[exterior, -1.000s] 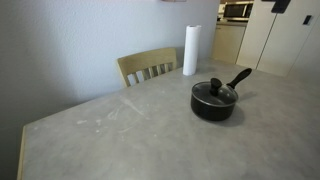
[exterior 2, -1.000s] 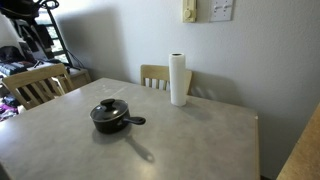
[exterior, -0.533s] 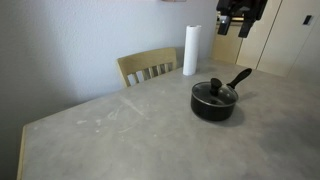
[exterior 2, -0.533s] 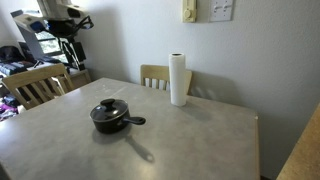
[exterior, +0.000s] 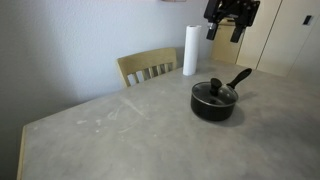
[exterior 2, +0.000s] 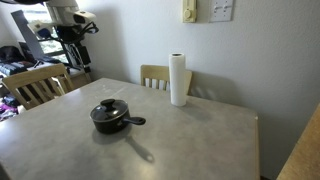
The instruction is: Uncover the pot and put the lid on the table
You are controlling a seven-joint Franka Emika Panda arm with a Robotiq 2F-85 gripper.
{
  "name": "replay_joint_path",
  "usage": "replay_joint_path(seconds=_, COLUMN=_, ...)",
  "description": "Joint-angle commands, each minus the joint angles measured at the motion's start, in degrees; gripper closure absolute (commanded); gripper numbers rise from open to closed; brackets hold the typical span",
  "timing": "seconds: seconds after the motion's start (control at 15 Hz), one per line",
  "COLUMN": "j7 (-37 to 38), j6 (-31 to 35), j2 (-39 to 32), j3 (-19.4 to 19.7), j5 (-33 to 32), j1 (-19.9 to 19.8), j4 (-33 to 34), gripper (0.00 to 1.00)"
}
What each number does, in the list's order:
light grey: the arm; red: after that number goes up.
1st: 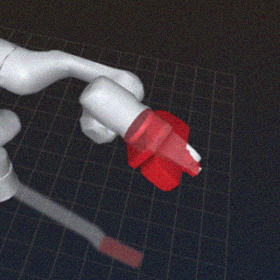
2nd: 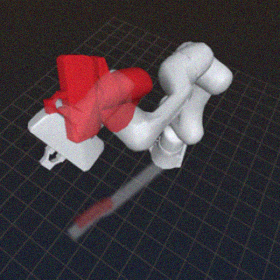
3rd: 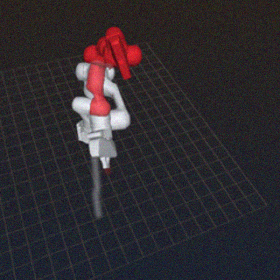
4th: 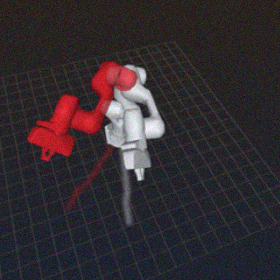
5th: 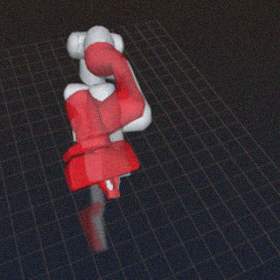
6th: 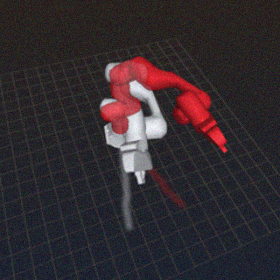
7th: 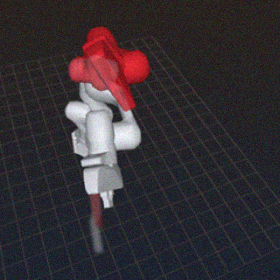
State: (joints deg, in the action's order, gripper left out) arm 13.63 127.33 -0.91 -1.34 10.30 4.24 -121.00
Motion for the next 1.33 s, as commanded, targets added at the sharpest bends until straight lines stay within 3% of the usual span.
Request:
replay_joint_path(seconds=0.0, j7=9.5, j6=-0.3, j2=-2.2, j3=-0.5, j5=-4.9, j1=-0.3, j4=1.2, gripper=0.0)
replay_joint_path(seconds=0.27, j7=23.5, j6=1.7, j2=-7.2, j3=1.0, j5=-8.8, j1=-0.9, j4=1.5, gripper=0.0)
replay_joint_path(seconds=0.47, j7=28.0, j6=2.5, j2=-12.2, j3=2.5, j5=-4.0, j1=-1.7, j4=3.0, gripper=0.0)
replay_joint_path(seconds=0.67, j7=27.9, j6=3.0, j2=-16.3, j3=3.2, j5=-0.3, j1=-2.3, j4=4.7, gripper=0.0)
replay_joint_path(seconds=0.93, j7=20.8, j6=3.8, j2=-20.1, j3=2.8, j5=3.9, j1=-3.6, j4=7.8, gripper=0.0)
replay_joint_path(seconds=1.27, j7=14.6, j6=2.7, j2=-22.3, j3=3.2, j5=4.5, j1=-3.5, j4=9.4, gripper=0.0)
